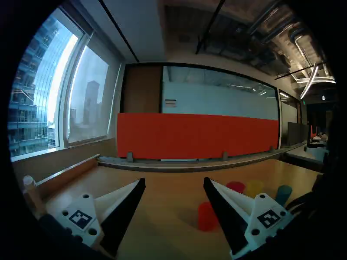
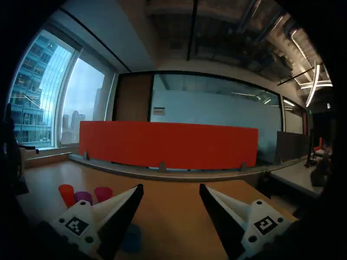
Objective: Pour water
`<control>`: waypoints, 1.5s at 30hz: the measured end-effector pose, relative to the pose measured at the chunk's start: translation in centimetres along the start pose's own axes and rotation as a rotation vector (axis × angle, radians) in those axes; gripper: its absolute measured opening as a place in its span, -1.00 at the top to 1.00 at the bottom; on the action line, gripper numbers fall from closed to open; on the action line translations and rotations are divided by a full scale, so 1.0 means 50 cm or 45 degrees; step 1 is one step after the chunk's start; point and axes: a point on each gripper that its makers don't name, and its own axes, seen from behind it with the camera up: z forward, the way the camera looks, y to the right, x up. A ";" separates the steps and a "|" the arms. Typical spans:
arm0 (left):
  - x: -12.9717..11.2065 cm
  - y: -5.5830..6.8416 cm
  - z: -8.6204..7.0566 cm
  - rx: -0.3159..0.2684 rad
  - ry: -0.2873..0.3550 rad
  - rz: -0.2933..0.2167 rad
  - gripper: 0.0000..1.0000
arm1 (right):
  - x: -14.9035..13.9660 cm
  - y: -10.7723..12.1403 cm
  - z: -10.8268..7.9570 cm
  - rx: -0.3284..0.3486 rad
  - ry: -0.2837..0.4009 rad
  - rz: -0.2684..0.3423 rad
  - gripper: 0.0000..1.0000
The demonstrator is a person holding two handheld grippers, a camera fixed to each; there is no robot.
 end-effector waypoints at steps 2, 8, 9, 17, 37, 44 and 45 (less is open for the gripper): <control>0.012 0.009 0.011 -0.012 0.000 -0.003 -1.00 | 0.015 -0.003 0.001 0.008 -0.005 -0.002 -1.00; 0.054 0.031 0.024 -0.060 -0.005 -0.017 -1.00 | 0.066 -0.008 0.005 0.028 -0.016 -0.013 -1.00; 0.061 0.035 0.026 -0.070 -0.008 -0.018 -1.00 | 0.075 -0.009 0.006 0.031 -0.018 -0.014 -1.00; 0.121 0.060 0.043 -0.145 -0.019 -0.013 -1.00 | 0.138 -0.015 0.011 0.059 -0.033 -0.013 -1.00; 0.154 0.133 0.053 -0.436 -0.116 -0.005 -1.00 | 0.151 -0.058 0.011 0.276 -0.101 0.042 -1.00; 0.178 0.175 0.043 -0.572 -0.098 0.052 -1.00 | 0.163 -0.097 0.005 0.436 -0.107 0.027 -1.00; 0.181 0.181 0.041 -0.592 -0.096 0.056 -1.00 | 0.166 -0.103 0.003 0.458 -0.106 0.028 -1.00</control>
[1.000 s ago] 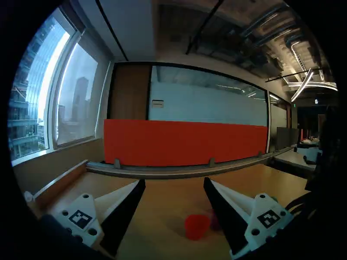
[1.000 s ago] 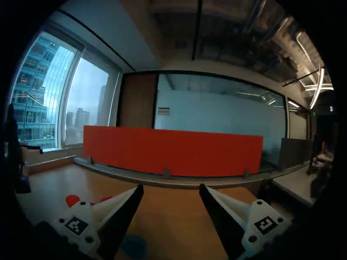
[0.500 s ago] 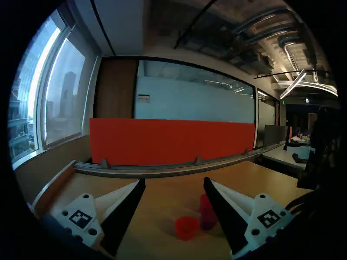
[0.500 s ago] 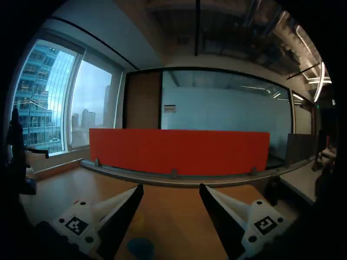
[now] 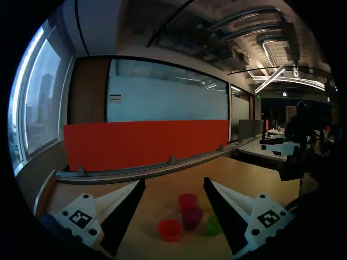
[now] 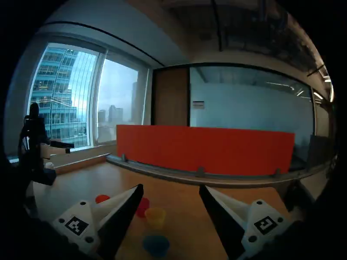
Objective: Pour water
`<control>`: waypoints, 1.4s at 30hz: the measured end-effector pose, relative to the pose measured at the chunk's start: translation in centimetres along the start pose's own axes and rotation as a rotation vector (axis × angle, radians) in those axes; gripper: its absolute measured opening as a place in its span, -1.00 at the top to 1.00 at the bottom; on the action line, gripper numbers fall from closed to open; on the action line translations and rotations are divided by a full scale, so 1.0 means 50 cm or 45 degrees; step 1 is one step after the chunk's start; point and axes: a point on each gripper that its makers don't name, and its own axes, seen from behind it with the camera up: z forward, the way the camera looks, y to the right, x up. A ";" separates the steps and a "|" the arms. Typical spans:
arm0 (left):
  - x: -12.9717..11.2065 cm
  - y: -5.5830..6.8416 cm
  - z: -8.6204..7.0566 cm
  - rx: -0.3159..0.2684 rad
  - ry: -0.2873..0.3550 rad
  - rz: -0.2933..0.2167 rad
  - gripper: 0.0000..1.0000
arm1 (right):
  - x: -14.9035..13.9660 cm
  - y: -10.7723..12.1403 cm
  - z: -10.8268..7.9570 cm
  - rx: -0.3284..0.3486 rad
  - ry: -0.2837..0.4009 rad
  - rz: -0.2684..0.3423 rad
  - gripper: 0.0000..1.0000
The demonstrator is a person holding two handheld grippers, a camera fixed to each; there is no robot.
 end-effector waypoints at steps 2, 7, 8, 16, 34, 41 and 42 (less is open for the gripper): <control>0.008 0.011 0.002 -0.038 0.005 0.003 -1.00 | 0.007 -0.013 0.000 0.048 0.003 0.011 -1.00; 0.017 0.030 0.008 -0.109 0.006 0.011 -1.00 | 0.016 -0.023 0.000 0.119 -0.006 0.030 -1.00; 0.017 0.033 0.009 -0.121 0.002 0.013 -1.00 | 0.015 -0.023 0.000 0.126 -0.010 0.026 -1.00; -0.013 0.076 0.014 -0.232 -0.058 0.056 -1.00 | -0.012 -0.038 -0.005 0.191 -0.105 -0.039 -1.00; -0.108 0.123 0.034 -0.386 -0.199 0.055 -1.00 | -0.089 -0.038 -0.008 0.260 -0.289 -0.089 -1.00; -0.150 0.140 0.037 -0.429 -0.247 0.066 -1.00 | -0.122 -0.035 -0.013 0.277 -0.362 -0.113 -1.00; -0.154 0.142 0.038 -0.435 -0.252 0.066 -1.00 | -0.126 -0.035 -0.015 0.280 -0.371 -0.118 -1.00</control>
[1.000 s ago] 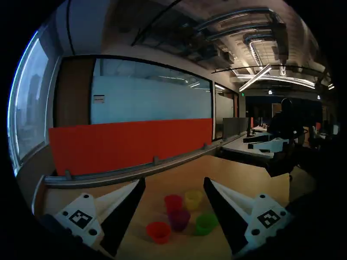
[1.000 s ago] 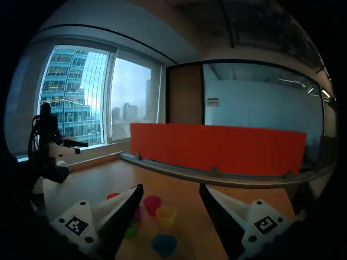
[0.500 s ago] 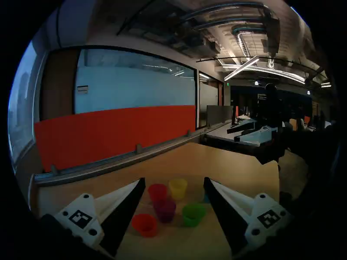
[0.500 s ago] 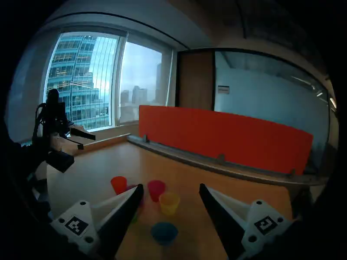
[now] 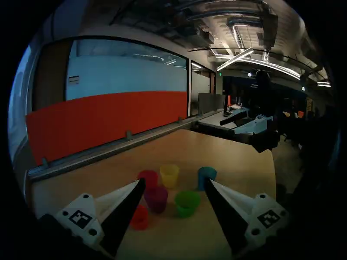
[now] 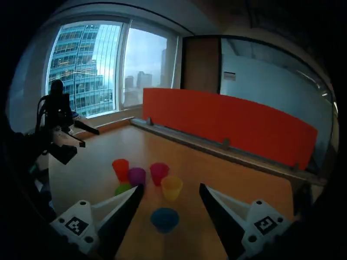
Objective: Pour water
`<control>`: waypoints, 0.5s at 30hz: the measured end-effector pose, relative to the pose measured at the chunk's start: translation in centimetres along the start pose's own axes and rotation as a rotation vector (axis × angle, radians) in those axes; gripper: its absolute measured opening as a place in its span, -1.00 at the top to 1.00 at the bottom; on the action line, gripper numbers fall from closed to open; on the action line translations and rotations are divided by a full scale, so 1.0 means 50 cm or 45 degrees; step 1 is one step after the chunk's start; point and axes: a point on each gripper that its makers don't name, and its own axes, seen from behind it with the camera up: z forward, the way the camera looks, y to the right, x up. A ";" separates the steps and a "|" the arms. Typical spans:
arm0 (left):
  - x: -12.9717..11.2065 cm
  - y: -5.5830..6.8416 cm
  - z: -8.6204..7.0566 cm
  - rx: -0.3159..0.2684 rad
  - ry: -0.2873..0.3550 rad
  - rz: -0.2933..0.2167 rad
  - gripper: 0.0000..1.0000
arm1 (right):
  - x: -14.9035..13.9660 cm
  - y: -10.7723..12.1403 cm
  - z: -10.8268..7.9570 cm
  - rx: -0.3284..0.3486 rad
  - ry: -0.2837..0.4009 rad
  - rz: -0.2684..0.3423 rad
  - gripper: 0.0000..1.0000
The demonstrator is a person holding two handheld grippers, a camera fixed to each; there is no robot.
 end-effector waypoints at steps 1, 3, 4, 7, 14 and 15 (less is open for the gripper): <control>-0.004 0.002 0.002 -0.006 -0.004 0.000 -1.00 | -0.003 -0.001 0.000 0.001 -0.008 -0.006 -1.00; -0.011 0.006 0.005 -0.017 -0.011 0.000 -1.00 | -0.009 -0.002 0.001 0.004 -0.021 -0.016 -1.00; -0.014 0.008 0.007 -0.021 -0.016 0.000 -1.00 | -0.011 -0.003 0.002 0.006 -0.025 -0.020 -1.00; -0.025 0.013 0.012 -0.033 -0.031 0.002 -1.00 | -0.017 -0.005 0.005 0.013 -0.036 -0.027 -1.00; -0.056 0.032 0.024 -0.074 -0.067 0.010 -1.00 | -0.042 -0.007 0.014 0.024 -0.068 -0.022 -1.00; -0.061 0.035 0.026 -0.081 -0.071 0.011 -1.00 | -0.045 -0.007 0.015 0.026 -0.072 -0.021 -1.00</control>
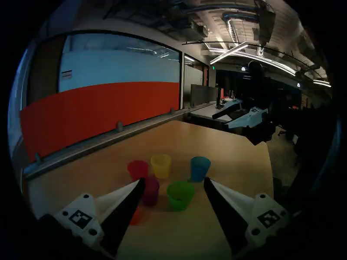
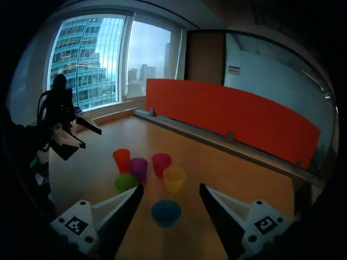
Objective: Pour water
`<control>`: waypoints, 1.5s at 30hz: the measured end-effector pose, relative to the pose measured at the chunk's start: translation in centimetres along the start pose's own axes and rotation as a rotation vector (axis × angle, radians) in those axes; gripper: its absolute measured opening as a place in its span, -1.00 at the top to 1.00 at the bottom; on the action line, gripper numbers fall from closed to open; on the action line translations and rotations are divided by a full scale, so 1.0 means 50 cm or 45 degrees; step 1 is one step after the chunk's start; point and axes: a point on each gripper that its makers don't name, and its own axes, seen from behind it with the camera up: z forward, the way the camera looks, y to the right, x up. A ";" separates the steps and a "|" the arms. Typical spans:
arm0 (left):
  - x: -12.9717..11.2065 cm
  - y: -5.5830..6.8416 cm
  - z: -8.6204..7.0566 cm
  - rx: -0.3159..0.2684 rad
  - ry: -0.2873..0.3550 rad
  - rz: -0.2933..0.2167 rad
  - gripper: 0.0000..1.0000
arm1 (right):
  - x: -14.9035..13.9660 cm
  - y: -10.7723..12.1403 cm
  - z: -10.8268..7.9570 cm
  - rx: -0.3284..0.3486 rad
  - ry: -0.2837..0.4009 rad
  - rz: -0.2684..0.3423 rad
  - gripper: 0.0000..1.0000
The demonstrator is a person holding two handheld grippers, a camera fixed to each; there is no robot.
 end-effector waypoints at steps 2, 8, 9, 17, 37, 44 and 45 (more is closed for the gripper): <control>-0.011 0.007 0.006 -0.016 -0.013 0.001 -1.00 | -0.006 0.000 0.004 0.003 -0.007 0.003 -1.00; -0.044 0.023 0.028 -0.044 -0.057 0.015 -1.00 | -0.026 0.002 0.013 0.007 -0.030 0.000 -1.00; -0.048 0.024 0.032 -0.046 -0.063 0.019 -1.00 | -0.029 0.002 0.014 0.008 -0.033 -0.001 -1.00; -0.090 0.040 0.061 -0.075 -0.107 0.027 -1.00 | -0.055 0.005 0.026 0.006 -0.063 -0.003 -1.00; -0.179 0.050 0.132 -0.096 -0.206 0.055 -1.00 | -0.107 0.005 0.066 0.034 -0.116 0.024 -1.00; -0.201 0.041 0.152 -0.079 -0.221 0.050 -1.00 | -0.135 -0.003 0.081 0.041 -0.145 0.017 -1.00; -0.204 0.040 0.154 -0.077 -0.222 0.048 -1.00 | -0.139 -0.004 0.083 0.042 -0.149 0.017 -1.00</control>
